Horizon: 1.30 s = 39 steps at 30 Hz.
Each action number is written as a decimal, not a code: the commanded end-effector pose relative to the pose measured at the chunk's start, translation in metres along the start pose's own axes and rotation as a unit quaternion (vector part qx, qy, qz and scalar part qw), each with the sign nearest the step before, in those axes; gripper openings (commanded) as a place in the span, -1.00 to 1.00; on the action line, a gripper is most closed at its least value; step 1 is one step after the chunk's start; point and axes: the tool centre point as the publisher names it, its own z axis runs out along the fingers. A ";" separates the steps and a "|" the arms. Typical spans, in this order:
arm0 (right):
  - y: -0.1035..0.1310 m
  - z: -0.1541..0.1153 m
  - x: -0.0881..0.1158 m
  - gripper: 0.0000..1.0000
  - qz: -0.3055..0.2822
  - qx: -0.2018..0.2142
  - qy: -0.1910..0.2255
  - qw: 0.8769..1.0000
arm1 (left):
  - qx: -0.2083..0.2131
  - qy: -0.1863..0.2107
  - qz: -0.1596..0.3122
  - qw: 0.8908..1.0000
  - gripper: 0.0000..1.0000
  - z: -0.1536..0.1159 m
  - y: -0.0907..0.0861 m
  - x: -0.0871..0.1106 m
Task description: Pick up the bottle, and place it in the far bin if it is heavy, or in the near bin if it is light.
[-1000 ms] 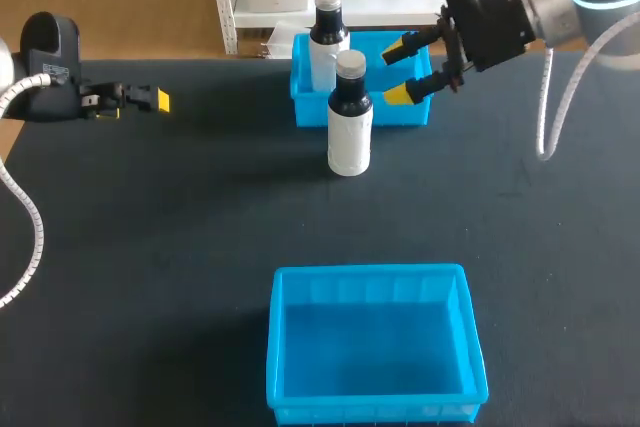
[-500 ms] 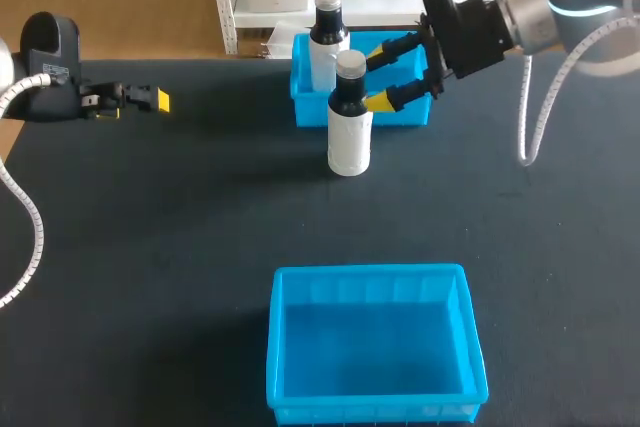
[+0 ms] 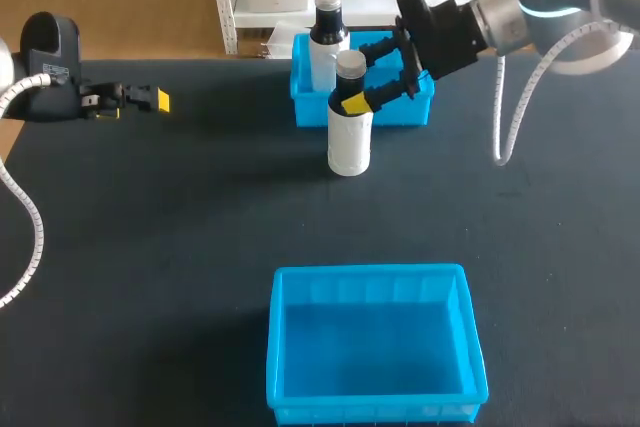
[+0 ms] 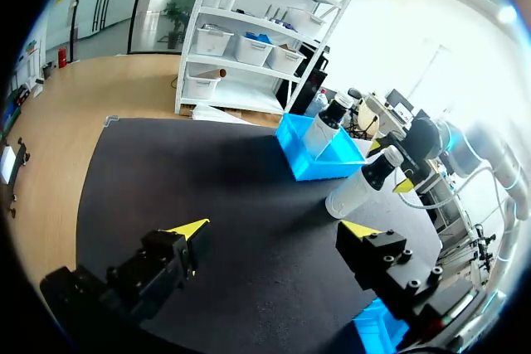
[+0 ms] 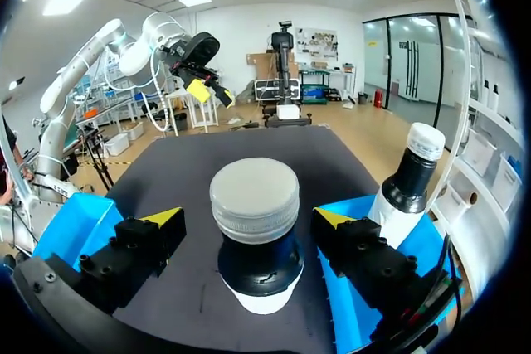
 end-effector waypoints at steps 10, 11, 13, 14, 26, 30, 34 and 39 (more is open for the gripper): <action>-0.004 0.003 0.001 0.73 0.005 -0.002 -0.003 1.000 | 0.000 0.000 0.000 1.000 1.00 0.000 0.000 0.000; -0.004 0.003 0.001 0.63 0.005 -0.002 -0.003 1.000 | 0.000 0.000 0.000 1.000 1.00 0.000 0.000 0.000; -0.004 0.003 0.002 0.37 0.006 -0.001 -0.002 1.000 | 0.000 0.000 0.000 1.000 1.00 0.000 0.000 0.000; -0.004 0.003 0.002 0.20 0.006 -0.001 -0.002 1.000 | 0.000 0.000 0.000 1.000 1.00 0.000 0.000 0.000; 0.001 -0.008 0.000 -0.51 0.005 0.004 -0.005 1.000 | 0.000 0.000 0.000 1.000 1.00 0.000 0.000 0.000; 0.004 -0.025 -0.001 -0.50 0.003 0.017 -0.004 1.000 | 0.000 0.000 0.000 1.000 1.00 0.000 0.000 0.000; 0.005 -0.049 -0.001 -0.51 0.004 0.035 -0.001 0.999 | 0.000 0.000 0.000 1.000 1.00 0.000 0.000 0.000; 0.004 -0.084 0.003 -0.53 0.013 0.055 -0.005 0.998 | 0.000 0.000 0.000 1.000 1.00 0.000 0.000 0.000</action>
